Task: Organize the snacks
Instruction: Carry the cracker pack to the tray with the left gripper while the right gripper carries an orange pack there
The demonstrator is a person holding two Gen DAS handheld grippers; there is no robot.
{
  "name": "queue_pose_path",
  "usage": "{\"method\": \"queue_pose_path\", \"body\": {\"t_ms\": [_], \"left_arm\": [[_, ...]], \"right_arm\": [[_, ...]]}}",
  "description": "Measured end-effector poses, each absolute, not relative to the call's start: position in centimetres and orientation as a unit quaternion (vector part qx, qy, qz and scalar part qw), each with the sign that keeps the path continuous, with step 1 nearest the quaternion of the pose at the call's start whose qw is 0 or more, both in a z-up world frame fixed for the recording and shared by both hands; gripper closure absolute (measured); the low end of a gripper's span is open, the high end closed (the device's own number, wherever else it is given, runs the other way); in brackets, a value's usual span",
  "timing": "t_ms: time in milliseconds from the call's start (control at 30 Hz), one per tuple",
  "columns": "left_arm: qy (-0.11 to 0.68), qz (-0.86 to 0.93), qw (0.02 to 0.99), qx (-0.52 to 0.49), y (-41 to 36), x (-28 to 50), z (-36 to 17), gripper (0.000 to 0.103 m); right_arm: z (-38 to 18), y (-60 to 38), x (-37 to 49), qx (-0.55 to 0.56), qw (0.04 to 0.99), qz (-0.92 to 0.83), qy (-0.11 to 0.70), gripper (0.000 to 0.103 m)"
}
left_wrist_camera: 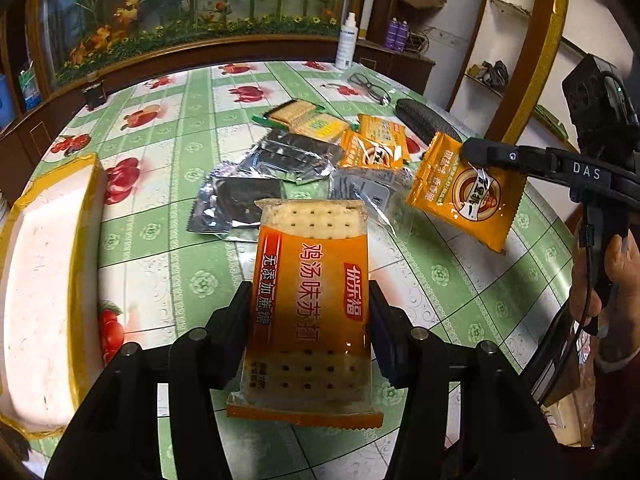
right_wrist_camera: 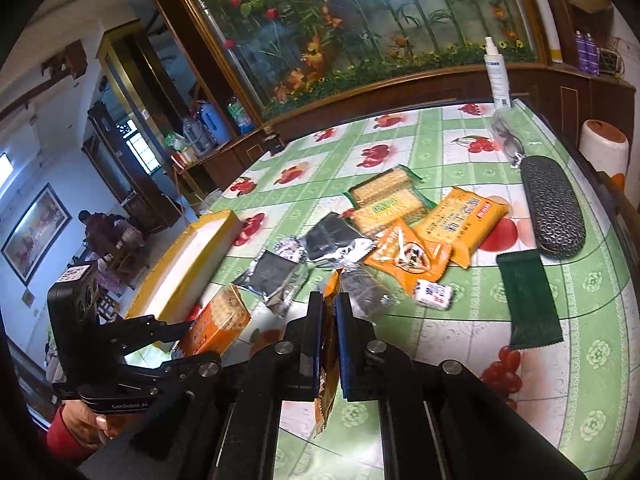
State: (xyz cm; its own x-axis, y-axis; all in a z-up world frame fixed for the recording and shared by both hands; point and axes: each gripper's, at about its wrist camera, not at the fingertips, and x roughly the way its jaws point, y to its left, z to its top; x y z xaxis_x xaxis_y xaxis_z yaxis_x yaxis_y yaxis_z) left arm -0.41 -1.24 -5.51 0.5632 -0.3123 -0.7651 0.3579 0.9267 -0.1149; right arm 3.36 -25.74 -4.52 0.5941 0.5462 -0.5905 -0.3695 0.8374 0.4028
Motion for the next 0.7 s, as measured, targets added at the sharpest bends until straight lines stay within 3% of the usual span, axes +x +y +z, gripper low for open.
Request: {"method": "queue_pose_path", "body": {"t_ms": [400,700], "left_arm": [[0.39,-0.125,0.912,-0.003,4.3,-1.7,-3.6,0.051],[0.388,-0.034,0.92,-0.048,12.6,-2.9,-4.2,0.05]], "right_arm": [[-3.1,-19.9,4.6,0.111,0.871,0.312,0.362,0.097],[-2.9,-9.6,6.3,0.101,0.83,0.407,0.368,0.097]]}}
